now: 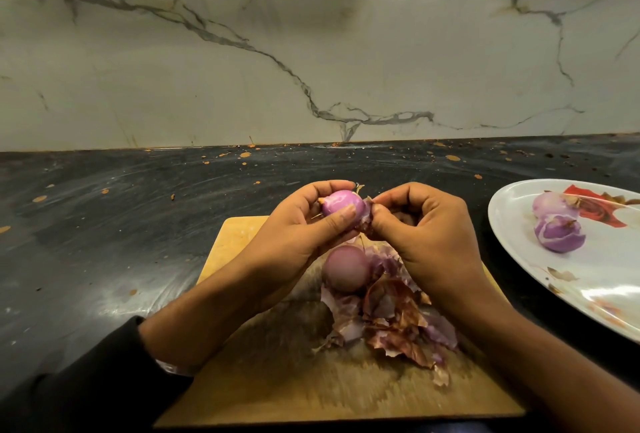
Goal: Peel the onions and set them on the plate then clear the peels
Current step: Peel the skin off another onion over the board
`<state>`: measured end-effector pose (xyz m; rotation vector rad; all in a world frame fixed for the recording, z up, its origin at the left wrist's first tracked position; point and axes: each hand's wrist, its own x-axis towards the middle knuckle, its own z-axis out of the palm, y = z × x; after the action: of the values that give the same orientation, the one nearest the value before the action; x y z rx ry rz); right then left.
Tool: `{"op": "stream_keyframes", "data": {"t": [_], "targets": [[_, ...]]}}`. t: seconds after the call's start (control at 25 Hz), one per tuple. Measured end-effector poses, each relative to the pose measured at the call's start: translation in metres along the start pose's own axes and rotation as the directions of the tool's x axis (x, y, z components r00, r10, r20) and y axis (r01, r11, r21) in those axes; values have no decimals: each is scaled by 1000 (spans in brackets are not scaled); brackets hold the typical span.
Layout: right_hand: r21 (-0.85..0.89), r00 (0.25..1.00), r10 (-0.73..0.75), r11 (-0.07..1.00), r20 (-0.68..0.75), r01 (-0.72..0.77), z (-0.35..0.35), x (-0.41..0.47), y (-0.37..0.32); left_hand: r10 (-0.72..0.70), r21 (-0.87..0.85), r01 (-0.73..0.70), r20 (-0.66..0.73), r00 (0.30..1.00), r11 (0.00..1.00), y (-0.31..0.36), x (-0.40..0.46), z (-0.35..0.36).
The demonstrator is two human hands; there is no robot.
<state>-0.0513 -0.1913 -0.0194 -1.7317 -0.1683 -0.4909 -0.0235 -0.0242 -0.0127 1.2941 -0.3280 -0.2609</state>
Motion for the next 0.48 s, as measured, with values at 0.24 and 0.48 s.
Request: {"op": "stream_keyframes", "data": {"t": [0.24,0.48], "targets": [[154,991,124,980,42,-129,-3,4,0,-14,-61,16,32,999,998,2,1,-4],[52,997,-30,998,70,27,1,1,-3,38,15,-38,5,999,999,-1,2,-5]]}}
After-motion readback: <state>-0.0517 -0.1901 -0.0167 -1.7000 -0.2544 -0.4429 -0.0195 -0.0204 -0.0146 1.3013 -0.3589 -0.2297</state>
